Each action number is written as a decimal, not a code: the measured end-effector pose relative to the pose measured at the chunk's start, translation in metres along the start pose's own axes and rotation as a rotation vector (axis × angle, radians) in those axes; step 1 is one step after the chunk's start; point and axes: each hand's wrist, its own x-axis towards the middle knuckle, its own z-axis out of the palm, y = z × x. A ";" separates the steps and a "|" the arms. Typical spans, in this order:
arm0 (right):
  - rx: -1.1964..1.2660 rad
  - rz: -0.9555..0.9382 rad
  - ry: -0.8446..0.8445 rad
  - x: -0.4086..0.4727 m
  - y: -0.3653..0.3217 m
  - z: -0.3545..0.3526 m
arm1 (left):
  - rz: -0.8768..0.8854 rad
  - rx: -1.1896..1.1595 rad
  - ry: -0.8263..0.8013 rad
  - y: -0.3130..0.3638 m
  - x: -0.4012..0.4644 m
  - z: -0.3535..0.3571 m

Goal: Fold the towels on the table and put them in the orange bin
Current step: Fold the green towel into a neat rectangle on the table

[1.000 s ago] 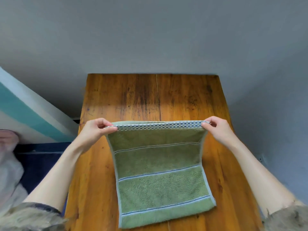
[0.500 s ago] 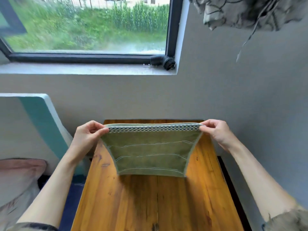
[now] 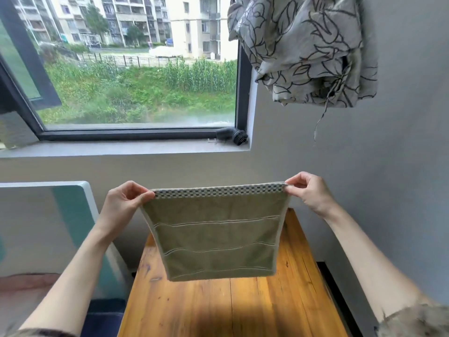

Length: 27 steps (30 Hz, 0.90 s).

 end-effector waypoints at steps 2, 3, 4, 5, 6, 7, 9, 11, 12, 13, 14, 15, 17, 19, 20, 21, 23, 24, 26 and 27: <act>-0.022 -0.001 -0.003 0.001 -0.001 0.000 | -0.017 -0.014 -0.007 -0.002 0.005 0.001; -0.035 0.001 -0.005 0.001 0.000 0.000 | -0.023 -0.014 -0.012 -0.003 0.006 0.002; -0.051 0.003 -0.009 0.001 0.000 0.000 | -0.029 -0.013 -0.019 -0.005 0.006 0.003; -0.072 0.002 -0.013 0.001 0.001 0.000 | -0.034 -0.011 -0.026 -0.007 0.006 0.004; -0.097 -0.002 -0.017 0.001 0.001 0.000 | -0.038 -0.007 -0.035 -0.009 0.006 0.005; -0.126 -0.005 -0.021 0.001 0.002 0.001 | -0.043 0.002 -0.043 -0.011 0.006 0.005; -0.171 -0.009 -0.026 0.001 0.003 0.002 | -0.052 0.009 -0.051 -0.015 0.005 0.005; -0.187 -0.011 -0.031 0.002 0.003 0.004 | -0.058 0.007 -0.064 -0.018 0.003 0.003; -0.190 -0.012 -0.034 0.003 0.003 0.005 | -0.057 0.011 -0.074 -0.019 0.003 0.002; -0.193 -0.011 -0.038 0.003 0.003 0.007 | -0.055 0.021 -0.086 -0.019 0.003 0.000; -0.194 -0.010 -0.043 0.003 0.003 0.008 | -0.052 0.034 -0.095 -0.020 0.003 -0.001; -0.192 -0.009 -0.047 0.003 0.003 0.010 | -0.049 0.048 -0.101 -0.020 0.002 -0.002; -0.183 -0.007 -0.055 0.003 0.003 0.012 | -0.043 0.071 -0.107 -0.021 0.001 -0.004; -0.171 -0.006 -0.064 0.002 0.002 0.014 | -0.040 0.076 -0.102 -0.023 0.000 -0.005; -0.164 -0.004 -0.067 0.002 0.002 0.014 | -0.041 0.077 -0.098 -0.025 0.000 -0.006; -0.161 -0.003 -0.072 0.002 0.003 0.015 | -0.043 0.080 -0.094 -0.026 0.000 -0.007; -0.171 -0.001 -0.084 0.002 0.003 0.015 | -0.044 0.084 -0.086 -0.030 0.001 -0.008; -0.173 0.002 -0.087 0.001 0.003 0.015 | -0.044 0.085 -0.085 -0.031 0.000 -0.009; -0.176 0.010 -0.080 0.001 0.004 0.016 | -0.038 0.096 -0.086 -0.033 0.000 -0.008; -0.184 0.007 -0.074 0.001 0.005 0.017 | -0.030 0.109 -0.085 -0.034 -0.001 -0.007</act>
